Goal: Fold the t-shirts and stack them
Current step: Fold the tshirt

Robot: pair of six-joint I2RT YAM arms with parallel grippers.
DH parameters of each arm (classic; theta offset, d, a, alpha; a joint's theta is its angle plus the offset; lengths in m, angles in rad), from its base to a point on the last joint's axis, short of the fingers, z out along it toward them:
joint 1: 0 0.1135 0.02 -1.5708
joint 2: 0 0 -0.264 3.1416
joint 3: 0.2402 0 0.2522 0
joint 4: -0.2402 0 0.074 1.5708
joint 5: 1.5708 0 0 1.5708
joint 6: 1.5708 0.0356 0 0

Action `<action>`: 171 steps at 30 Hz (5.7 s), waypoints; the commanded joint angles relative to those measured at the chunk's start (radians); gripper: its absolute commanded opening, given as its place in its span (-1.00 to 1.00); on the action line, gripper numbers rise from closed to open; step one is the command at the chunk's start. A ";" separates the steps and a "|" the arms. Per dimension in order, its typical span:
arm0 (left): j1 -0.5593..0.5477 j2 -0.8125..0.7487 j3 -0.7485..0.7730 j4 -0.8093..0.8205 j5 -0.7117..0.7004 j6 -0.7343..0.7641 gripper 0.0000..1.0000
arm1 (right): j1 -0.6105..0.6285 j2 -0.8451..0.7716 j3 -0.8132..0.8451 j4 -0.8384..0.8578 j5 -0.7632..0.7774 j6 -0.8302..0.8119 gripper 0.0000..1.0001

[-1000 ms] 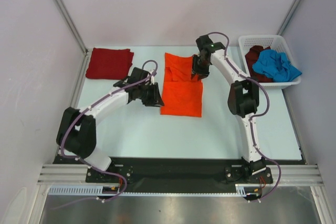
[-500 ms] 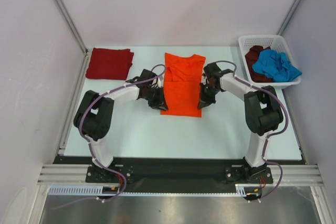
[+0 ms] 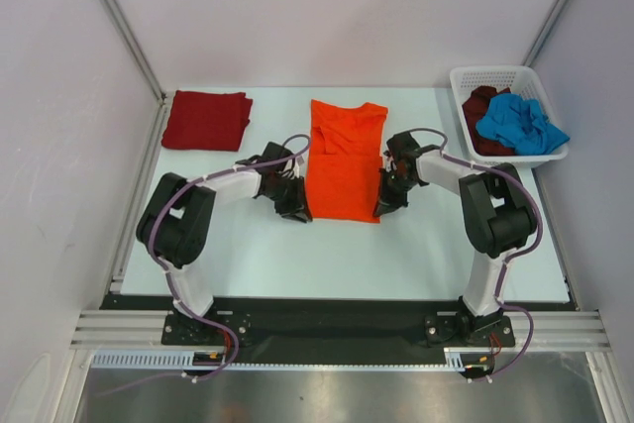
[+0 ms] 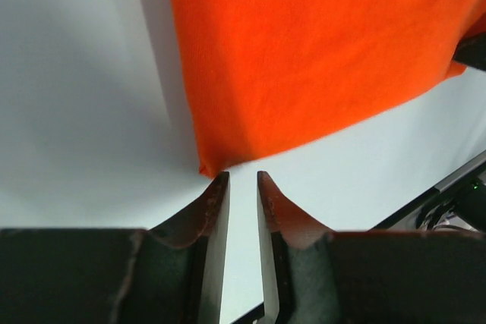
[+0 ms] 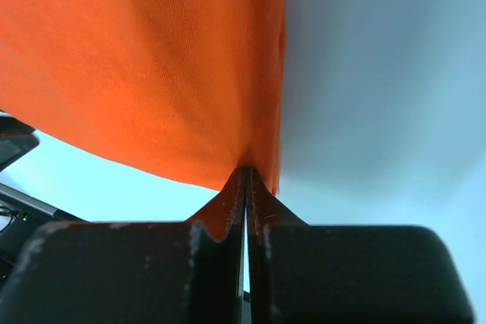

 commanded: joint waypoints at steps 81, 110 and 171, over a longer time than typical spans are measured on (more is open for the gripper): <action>0.149 0.097 -0.078 0.069 0.093 -0.158 -0.27 | -0.136 -0.005 -0.321 0.293 -0.130 0.150 -0.31; 0.087 -0.249 -0.306 0.030 -0.017 -0.066 -0.99 | 0.028 -0.163 -0.361 0.151 -0.044 0.093 -1.00; 0.124 -0.046 0.553 -0.455 -0.141 -0.006 -0.99 | -0.078 0.137 0.673 -0.403 -0.133 -0.031 -1.00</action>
